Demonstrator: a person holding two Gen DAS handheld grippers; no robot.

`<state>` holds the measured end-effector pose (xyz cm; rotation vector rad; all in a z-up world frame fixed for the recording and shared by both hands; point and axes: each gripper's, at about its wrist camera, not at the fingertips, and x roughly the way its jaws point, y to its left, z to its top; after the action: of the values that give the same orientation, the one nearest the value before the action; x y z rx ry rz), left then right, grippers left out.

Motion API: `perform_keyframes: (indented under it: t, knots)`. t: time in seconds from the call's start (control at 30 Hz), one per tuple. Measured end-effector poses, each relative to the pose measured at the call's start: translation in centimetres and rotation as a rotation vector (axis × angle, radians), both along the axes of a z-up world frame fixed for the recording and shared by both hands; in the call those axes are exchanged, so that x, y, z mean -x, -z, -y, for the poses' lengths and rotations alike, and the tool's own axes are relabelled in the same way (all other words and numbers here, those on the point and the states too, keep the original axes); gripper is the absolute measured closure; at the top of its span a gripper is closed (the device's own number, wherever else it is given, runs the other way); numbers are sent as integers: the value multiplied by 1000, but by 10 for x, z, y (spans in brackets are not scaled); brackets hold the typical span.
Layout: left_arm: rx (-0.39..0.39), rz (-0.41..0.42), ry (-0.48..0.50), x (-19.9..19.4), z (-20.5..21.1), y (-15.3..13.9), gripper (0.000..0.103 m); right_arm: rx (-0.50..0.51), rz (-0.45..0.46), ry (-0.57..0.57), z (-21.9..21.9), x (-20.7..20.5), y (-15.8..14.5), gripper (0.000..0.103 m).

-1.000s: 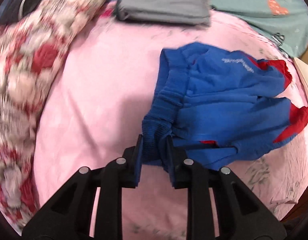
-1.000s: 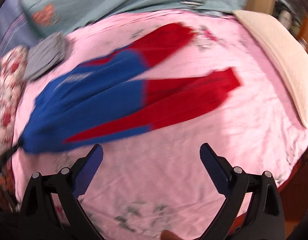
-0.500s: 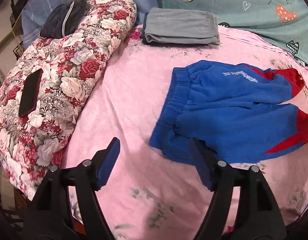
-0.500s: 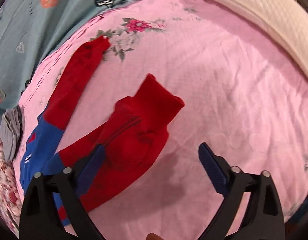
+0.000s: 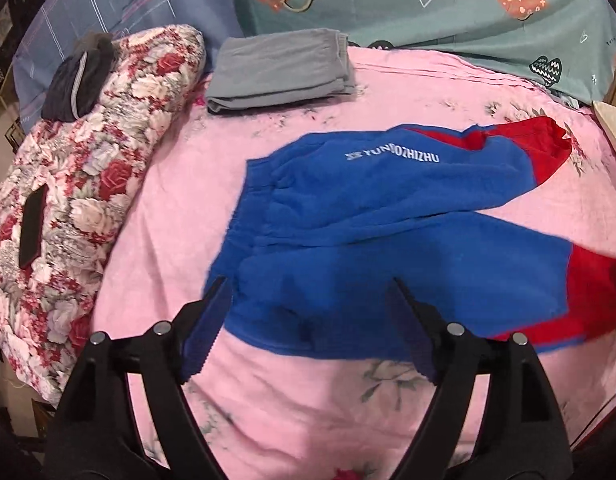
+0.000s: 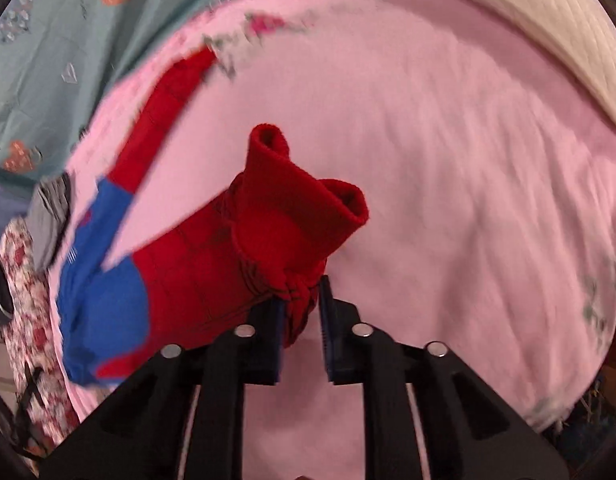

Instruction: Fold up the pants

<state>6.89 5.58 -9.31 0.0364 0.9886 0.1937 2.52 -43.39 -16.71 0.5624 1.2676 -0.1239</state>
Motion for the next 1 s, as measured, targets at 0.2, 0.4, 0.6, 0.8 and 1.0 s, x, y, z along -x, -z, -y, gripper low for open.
perform_keyframes:
  t: [0.2, 0.4, 0.6, 0.8, 1.0]
  knots:
    - [-48, 9, -33, -18, 12, -2, 19, 79, 120, 49, 23, -9, -49, 44]
    - [-29, 43, -104, -51, -3, -9, 19, 64, 331, -56, -5, -141, -77, 44]
    - [-27, 33, -74, -73, -14, -11, 16, -60, 240, 41, -24, -284, -11, 44]
    - [-45, -4, -72, -98, -42, 4, 15, -36, 199, 49, -39, -332, 14, 87]
    - [-16, -24, -48, -145, -59, 32, 15, 20, 286, 171, -3, -261, -45, 91]
